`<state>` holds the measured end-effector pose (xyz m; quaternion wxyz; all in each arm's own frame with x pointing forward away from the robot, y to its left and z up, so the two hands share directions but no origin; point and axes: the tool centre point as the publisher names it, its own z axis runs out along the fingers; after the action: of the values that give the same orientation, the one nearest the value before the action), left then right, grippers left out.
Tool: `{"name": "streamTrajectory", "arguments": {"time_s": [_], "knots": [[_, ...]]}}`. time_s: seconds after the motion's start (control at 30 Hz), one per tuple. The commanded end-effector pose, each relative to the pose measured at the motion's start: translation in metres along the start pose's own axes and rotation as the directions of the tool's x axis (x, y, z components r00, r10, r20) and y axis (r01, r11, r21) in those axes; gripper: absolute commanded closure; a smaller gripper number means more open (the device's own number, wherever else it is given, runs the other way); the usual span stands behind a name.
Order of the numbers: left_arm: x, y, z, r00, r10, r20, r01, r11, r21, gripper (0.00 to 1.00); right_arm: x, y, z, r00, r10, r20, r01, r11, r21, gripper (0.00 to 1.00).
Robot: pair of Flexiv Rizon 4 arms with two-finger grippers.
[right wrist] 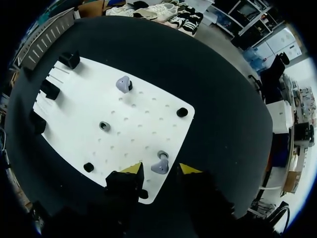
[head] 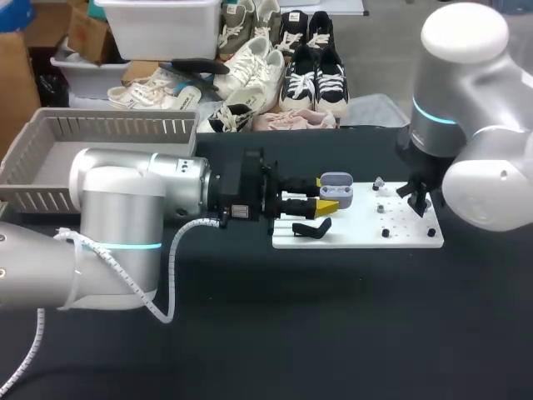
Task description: Pick up each earbud case from the left stands, insert the matching earbuds, close the lid, and place the case in the box.
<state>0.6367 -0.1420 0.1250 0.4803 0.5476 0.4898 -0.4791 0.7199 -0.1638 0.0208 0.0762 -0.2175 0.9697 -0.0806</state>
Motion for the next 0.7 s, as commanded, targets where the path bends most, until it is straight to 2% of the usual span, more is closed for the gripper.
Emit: {"name": "streamTrajectory", "arguments": {"time_s": [0.03,0.53,0.6,0.7], "knots": [[0.0001,-0.0016,0.0001,1.0,0.002,0.001,-0.002,1.0,-0.006,1.0,-0.0034,0.0007,0.0015,1.0,-0.001,-0.007,0.001,1.0,0.004,0.61],[0.0001,-0.0016,0.0001,1.0,0.002,0.001,-0.002,1.0,-0.006,1.0,-0.0046,0.0007,0.0005,1.0,-0.004,-0.016,0.004,1.0,0.018,0.7],[0.0001,-0.0016,0.0001,1.0,0.002,0.001,-0.002,1.0,-0.006,1.0,-0.0047,0.0006,0.0002,1.0,-0.005,-0.017,0.005,1.0,0.019,0.74],[0.0001,-0.0016,0.0001,1.0,0.002,0.001,-0.002,1.0,-0.006,1.0,-0.0045,0.0005,0.0001,1.0,-0.006,-0.022,0.007,1.0,0.02,0.87]]}}
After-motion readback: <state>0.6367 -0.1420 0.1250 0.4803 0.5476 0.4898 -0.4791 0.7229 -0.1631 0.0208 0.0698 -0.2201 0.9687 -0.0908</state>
